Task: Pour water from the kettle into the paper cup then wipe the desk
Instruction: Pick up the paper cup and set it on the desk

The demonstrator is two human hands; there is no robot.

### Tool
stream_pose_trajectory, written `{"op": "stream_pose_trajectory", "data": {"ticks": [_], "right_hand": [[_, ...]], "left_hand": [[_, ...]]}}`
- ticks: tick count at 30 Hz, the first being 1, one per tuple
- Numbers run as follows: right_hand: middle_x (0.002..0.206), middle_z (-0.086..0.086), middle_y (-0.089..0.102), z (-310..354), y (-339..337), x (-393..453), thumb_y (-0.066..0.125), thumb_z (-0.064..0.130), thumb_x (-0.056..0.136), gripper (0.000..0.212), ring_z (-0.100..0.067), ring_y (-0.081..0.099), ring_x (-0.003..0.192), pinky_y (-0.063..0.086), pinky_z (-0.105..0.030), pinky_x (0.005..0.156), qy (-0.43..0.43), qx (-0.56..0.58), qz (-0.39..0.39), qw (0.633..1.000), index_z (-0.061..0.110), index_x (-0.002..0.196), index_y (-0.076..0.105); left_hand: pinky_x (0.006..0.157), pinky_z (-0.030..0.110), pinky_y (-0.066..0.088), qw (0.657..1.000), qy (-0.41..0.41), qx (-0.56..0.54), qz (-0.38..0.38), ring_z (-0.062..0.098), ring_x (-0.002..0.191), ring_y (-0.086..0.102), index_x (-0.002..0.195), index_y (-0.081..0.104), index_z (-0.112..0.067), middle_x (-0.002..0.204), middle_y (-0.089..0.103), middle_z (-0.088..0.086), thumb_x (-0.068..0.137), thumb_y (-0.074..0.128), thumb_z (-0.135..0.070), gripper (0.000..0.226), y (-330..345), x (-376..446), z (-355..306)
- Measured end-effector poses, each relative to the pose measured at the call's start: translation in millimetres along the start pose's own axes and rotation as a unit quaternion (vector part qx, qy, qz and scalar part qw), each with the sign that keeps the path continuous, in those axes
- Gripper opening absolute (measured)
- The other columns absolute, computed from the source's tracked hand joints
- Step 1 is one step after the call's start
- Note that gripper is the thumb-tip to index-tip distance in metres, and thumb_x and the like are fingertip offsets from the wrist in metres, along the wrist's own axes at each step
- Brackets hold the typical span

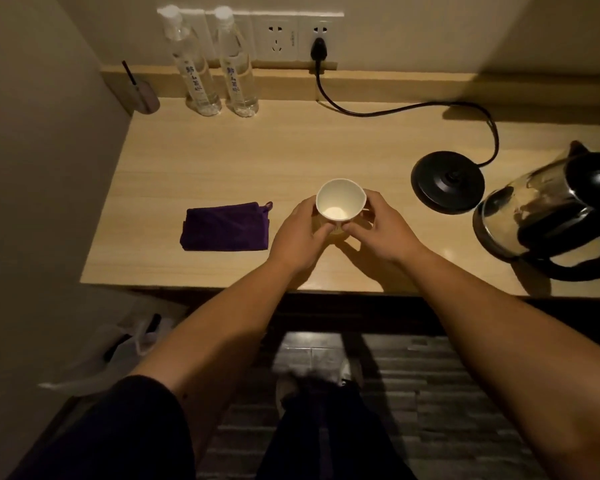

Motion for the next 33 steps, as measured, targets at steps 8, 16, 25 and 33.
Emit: {"op": "stream_pose_trajectory", "data": {"ticks": [8, 16, 25, 33], "right_hand": [[0.139, 0.000, 0.049, -25, -4, -17, 0.071, 0.027, 0.083, 0.070, -0.015, 0.048, 0.122, 0.039, -0.026, 0.093, 0.013, 0.013, -0.014, 1.000, 0.022, 0.142, 0.033], [0.142, -0.001, 0.046, -22, 1, -10, 0.072, 0.027, 0.082, 0.075, -0.019, 0.047, 0.127, 0.039, -0.029, 0.096, 0.016, 0.009, -0.006, 1.000, 0.024, 0.144, 0.029], [0.150, -0.003, 0.040, -26, -1, -13, 0.078, 0.032, 0.077, 0.093, -0.022, 0.043, 0.133, 0.039, -0.035, 0.102, 0.024, -0.014, 0.014, 1.000, 0.022, 0.150, 0.021], [0.154, -0.004, 0.034, -24, -35, -32, 0.071, 0.043, 0.080, 0.095, -0.020, 0.037, 0.138, 0.036, -0.035, 0.104, 0.004, -0.131, -0.013, 0.991, 0.019, 0.152, 0.014]], "left_hand": [[0.090, 0.027, 0.039, 1.000, 0.013, -0.005, -0.006, 0.019, 0.121, 0.052, 0.140, 0.041, -0.017, 0.137, 0.053, 0.004, 0.092, 0.060, -0.028, 0.052, 28, -11, -1], [0.093, 0.026, 0.038, 1.000, 0.015, 0.005, -0.015, 0.019, 0.123, 0.051, 0.141, 0.040, -0.016, 0.139, 0.052, 0.004, 0.092, 0.060, -0.029, 0.055, 23, -9, 5], [0.100, 0.034, 0.042, 0.998, 0.027, 0.051, 0.017, 0.018, 0.130, 0.047, 0.148, 0.032, -0.020, 0.146, 0.046, 0.003, 0.091, 0.060, -0.041, 0.067, 28, -10, 15], [0.120, 0.043, 0.000, 0.947, 0.013, 0.317, 0.042, 0.026, 0.149, -0.003, 0.154, 0.008, -0.010, 0.163, 0.004, 0.010, 0.092, 0.030, -0.063, 0.084, 35, -14, 31]]}}
Point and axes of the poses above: each hand's wrist, its own x-axis towards the middle knuckle, its own y-axis out of the palm, z = x × y, the point moved 9 cm from there along x, towards the middle knuckle
